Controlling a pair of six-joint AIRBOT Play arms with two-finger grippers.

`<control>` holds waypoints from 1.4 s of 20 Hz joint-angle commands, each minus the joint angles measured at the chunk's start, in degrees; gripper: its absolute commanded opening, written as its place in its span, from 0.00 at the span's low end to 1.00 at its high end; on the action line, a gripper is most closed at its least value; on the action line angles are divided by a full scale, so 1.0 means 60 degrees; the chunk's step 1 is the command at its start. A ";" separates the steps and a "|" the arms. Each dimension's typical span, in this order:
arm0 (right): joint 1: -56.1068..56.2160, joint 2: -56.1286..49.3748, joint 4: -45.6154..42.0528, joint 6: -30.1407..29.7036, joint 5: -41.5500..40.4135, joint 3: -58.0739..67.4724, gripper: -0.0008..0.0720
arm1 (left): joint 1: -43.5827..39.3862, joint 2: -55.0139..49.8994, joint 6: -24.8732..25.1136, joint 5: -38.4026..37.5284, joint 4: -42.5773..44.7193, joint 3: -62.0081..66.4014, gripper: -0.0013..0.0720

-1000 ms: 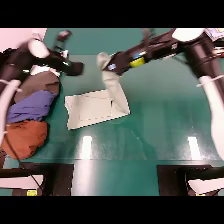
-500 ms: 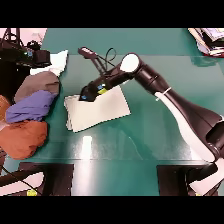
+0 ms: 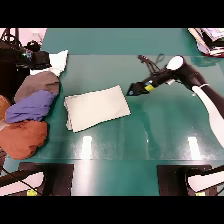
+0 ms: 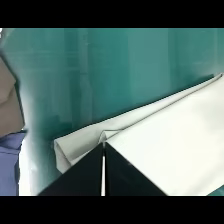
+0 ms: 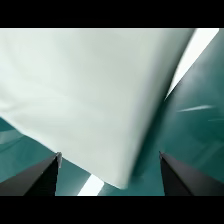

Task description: Fold the shirts.

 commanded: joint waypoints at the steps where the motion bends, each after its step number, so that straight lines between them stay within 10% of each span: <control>1: -0.0969 -0.0441 0.0918 -0.0036 -0.0135 -0.0903 0.96 | 0.0000 0.0007 0.0000 0.0208 -0.0266 -0.0004 0.05; 11: 0.1472 -0.3395 0.2517 -0.0066 0.0324 0.1967 0.89 | 0.0000 0.0000 0.0000 0.0375 -0.0270 -0.0073 0.05; 13: 0.1858 -0.3679 0.2521 -0.0066 0.0379 0.2473 0.53 | 0.0000 0.0000 -0.0004 0.0361 -0.0273 -0.0073 0.05; 14: 0.2007 -0.3716 0.2470 -0.0069 0.0331 0.2626 0.12 | 0.0000 0.0000 -0.0004 0.0321 -0.0291 -0.0073 0.05; 15: 0.2084 -0.3716 0.2463 -0.0076 0.0259 0.2710 0.03 | 0.0000 0.0000 -0.0004 0.0262 -0.0339 -0.0073 0.05; 28: -0.3217 0.0087 -0.2277 0.1650 0.1188 0.2929 0.03 | -0.2149 0.0000 -0.0004 0.0441 -0.0474 -0.0069 0.05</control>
